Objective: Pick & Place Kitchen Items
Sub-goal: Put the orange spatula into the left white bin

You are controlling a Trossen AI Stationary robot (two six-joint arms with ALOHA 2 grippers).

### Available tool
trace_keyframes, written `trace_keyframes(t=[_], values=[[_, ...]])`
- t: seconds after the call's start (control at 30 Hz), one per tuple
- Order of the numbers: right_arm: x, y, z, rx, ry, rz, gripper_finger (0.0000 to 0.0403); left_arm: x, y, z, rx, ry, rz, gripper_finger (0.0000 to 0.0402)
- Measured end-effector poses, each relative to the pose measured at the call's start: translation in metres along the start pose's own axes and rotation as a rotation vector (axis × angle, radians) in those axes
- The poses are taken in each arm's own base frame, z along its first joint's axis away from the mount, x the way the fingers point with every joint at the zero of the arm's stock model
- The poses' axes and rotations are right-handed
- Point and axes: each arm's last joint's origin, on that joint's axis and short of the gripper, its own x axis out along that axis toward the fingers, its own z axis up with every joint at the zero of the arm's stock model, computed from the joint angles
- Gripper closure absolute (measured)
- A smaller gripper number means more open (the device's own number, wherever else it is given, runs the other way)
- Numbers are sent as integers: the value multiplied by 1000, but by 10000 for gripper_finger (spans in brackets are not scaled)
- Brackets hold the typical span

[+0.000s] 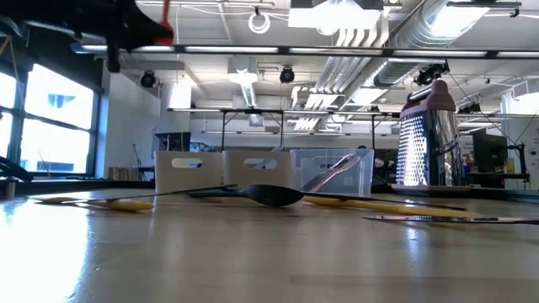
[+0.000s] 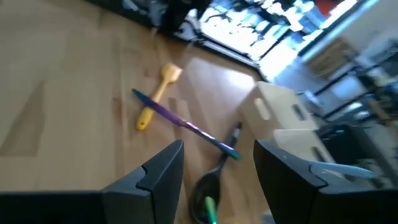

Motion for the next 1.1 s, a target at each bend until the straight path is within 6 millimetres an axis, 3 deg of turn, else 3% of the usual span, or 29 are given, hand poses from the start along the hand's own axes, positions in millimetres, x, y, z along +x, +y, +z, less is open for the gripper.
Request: trace_keyframes(t=[0.2, 0.43, 0.6, 1.1], values=[[20, -12, 3, -4, 40, 86, 215, 47, 26, -11, -96, 84, -28, 387], [23, -14, -2, -42, 83, 112, 215, 81, 60, -45, -143, 203, 242, 387], [24, -16, -6, -73, 114, 107, 215, 89, 74, -63, -144, 255, 353, 387], [38, -26, -8, -62, 160, 123, 215, 83, 86, -82, -95, 411, 476, 387]])
